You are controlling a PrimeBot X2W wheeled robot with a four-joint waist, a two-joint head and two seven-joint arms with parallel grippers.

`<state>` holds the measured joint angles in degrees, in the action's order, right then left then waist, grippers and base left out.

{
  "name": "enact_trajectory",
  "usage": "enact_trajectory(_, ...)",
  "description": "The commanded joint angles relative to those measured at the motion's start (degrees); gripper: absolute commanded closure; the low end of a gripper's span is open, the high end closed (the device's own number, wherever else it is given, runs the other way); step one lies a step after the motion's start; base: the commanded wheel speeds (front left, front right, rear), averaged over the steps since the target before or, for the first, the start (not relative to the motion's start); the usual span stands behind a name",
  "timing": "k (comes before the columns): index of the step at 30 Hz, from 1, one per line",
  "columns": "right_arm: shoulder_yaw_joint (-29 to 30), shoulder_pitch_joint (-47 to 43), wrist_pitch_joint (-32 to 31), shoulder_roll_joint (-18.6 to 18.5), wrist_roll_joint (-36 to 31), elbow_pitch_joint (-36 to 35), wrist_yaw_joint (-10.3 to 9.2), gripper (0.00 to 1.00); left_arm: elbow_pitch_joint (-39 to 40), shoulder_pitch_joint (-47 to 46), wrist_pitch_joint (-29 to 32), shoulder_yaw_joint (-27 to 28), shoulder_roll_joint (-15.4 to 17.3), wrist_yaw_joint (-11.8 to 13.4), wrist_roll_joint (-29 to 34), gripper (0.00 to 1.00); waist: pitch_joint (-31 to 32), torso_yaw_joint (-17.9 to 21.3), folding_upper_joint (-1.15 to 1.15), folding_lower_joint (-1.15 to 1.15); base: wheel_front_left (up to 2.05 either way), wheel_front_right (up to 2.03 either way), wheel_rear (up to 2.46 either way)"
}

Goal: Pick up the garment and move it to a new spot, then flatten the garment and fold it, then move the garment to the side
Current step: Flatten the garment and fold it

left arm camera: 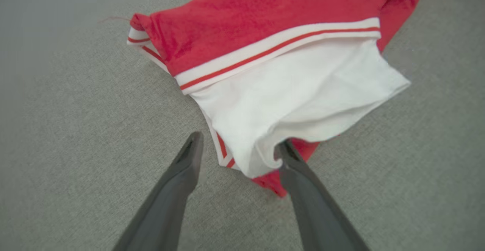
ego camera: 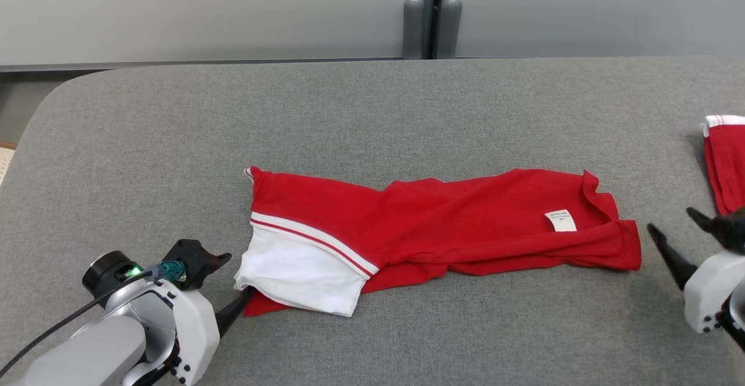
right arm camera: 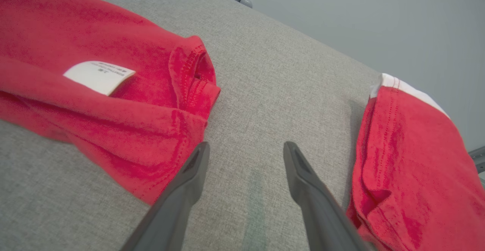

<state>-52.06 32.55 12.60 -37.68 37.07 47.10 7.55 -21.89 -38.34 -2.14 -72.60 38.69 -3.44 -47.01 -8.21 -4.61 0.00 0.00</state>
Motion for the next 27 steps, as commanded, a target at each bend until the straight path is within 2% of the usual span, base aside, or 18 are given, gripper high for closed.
enact_trajectory(1, 1.7, 1.0, 0.6, -0.2, 2.5, 1.1, -0.12, 0.00, -0.3, 0.9, -0.3, 0.6, -0.3, 0.3, -1.4, 0.00, 0.0, 0.0, 0.00, 0.00, 0.00, 0.00, 0.00)
enact_trajectory(2, 1.7, 1.0, 0.6, -0.2, 2.5, 1.1, -0.12, 0.00, -0.3, 0.9, -0.3, 0.6, -0.3, 0.3, -1.4, 0.00, 0.0, 0.0, 0.00, 0.00, 0.00, 0.00, 0.00)
enact_trajectory(4, 7.7, 2.3, 1.9, 1.4, 8.1, 3.0, -0.12, 0.00, 0.0, 1.1, -1.9, 3.6, -0.7, 1.0, -5.0, 0.00, 0.1, -0.1, 0.00, 0.00, 0.00, 0.00, 0.00)
enact_trajectory(8, 11.0, 2.9, 2.6, 2.6, 8.9, 3.1, -0.12, 0.00, -0.1, 0.2, -4.5, 5.8, -1.0, 3.1, -5.8, 0.00, 0.2, -0.4, 0.00, 0.00, 0.00, 0.00, 0.00)
enact_trajectory(13, 18.1, 1.1, 2.6, 5.1, 5.6, -2.2, -0.12, 0.00, -0.4, 0.7, -10.0, 11.0, -2.3, 6.2, -8.7, 0.00, 1.0, -0.5, 0.00, 0.00, 0.00, 0.00, 0.00)
enact_trajectory(18, 28.4, -3.2, 2.6, 8.9, -0.1, -8.8, -0.12, 0.00, 0.3, 1.9, -12.7, 17.3, -3.9, 9.3, -10.2, 0.00, 2.3, -0.9, 0.00, 0.00, 0.00, 0.00, 0.00)
enact_trajectory(20, 31.7, -5.6, 2.5, 10.9, -2.9, -11.6, -0.07, 0.00, 1.5, 3.2, -13.0, 22.4, -5.5, 10.6, -10.8, 0.00, 2.9, -1.1, 0.00, 0.00, 0.00, 0.00, 0.00)
enact_trajectory(23, 36.9, -8.8, 2.5, 14.1, -6.1, -15.9, -0.08, 0.00, 4.7, 7.6, -13.0, 32.7, -8.5, 12.0, -8.1, 0.00, 3.8, -1.2, 0.00, 0.00, 0.00, 0.00, 0.00)
enact_trajectory(27, 41.1, -13.7, 2.5, 18.6, -10.9, -19.8, -0.07, 0.00, 8.5, 14.8, -13.0, 45.3, -13.5, 11.1, -1.8, 0.00, 4.9, -1.5, 0.00, 0.00, 0.00, 0.00, 0.00)
